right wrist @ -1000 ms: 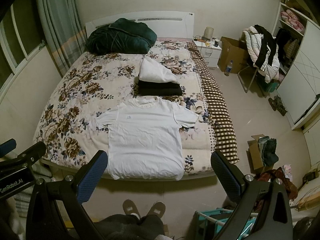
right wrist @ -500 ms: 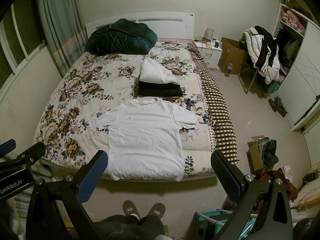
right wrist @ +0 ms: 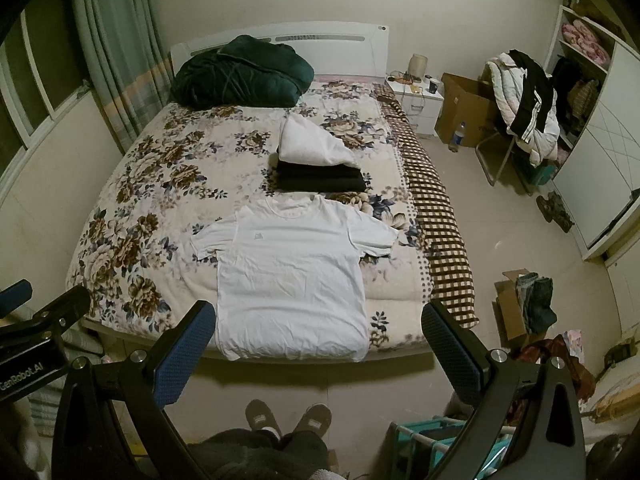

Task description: Fold small clothes

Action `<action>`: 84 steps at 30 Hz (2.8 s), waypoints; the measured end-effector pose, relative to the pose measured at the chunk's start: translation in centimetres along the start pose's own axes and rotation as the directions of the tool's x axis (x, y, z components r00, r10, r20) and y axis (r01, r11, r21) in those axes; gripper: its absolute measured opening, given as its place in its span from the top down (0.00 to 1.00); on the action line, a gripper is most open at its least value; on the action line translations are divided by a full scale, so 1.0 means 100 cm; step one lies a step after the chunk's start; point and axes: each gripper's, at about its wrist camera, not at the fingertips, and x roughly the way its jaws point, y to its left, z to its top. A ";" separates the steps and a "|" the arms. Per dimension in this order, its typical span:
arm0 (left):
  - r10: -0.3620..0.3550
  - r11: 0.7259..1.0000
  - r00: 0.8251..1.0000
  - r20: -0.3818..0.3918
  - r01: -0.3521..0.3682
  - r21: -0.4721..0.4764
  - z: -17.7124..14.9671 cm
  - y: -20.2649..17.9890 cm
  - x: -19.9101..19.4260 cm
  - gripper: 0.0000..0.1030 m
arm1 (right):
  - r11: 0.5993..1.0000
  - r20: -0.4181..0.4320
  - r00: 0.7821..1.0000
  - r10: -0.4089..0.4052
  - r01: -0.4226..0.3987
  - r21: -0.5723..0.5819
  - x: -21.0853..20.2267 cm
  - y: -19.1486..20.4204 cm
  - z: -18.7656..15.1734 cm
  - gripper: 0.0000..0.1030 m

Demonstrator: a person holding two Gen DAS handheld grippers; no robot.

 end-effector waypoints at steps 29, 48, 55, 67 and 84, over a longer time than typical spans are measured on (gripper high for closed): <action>0.154 0.988 0.968 -0.198 -0.157 0.000 0.099 -0.154 0.463 0.00 | 0.695 -0.213 0.956 0.203 0.013 0.719 0.543 -0.254 0.020 0.00; 0.173 0.980 0.922 -0.346 -0.195 -0.028 0.056 -0.170 0.683 0.00 | 0.290 0.036 0.969 0.244 -0.109 0.951 0.814 -0.270 -0.022 0.15; 0.140 0.986 0.926 -0.350 -0.162 -0.036 0.066 -0.168 0.683 0.00 | 0.333 -0.031 0.991 0.132 -0.015 0.943 0.819 -0.248 0.014 0.93; 0.160 0.956 0.925 -0.344 -0.233 -0.180 0.079 -0.046 0.668 0.00 | 0.929 -0.086 0.987 0.136 -0.097 0.357 0.809 -0.038 0.131 0.94; 0.161 0.871 0.902 -0.401 -0.321 -0.371 0.028 0.082 0.646 0.00 | 0.864 -0.222 0.899 0.377 -0.256 0.433 0.834 -0.006 0.117 0.44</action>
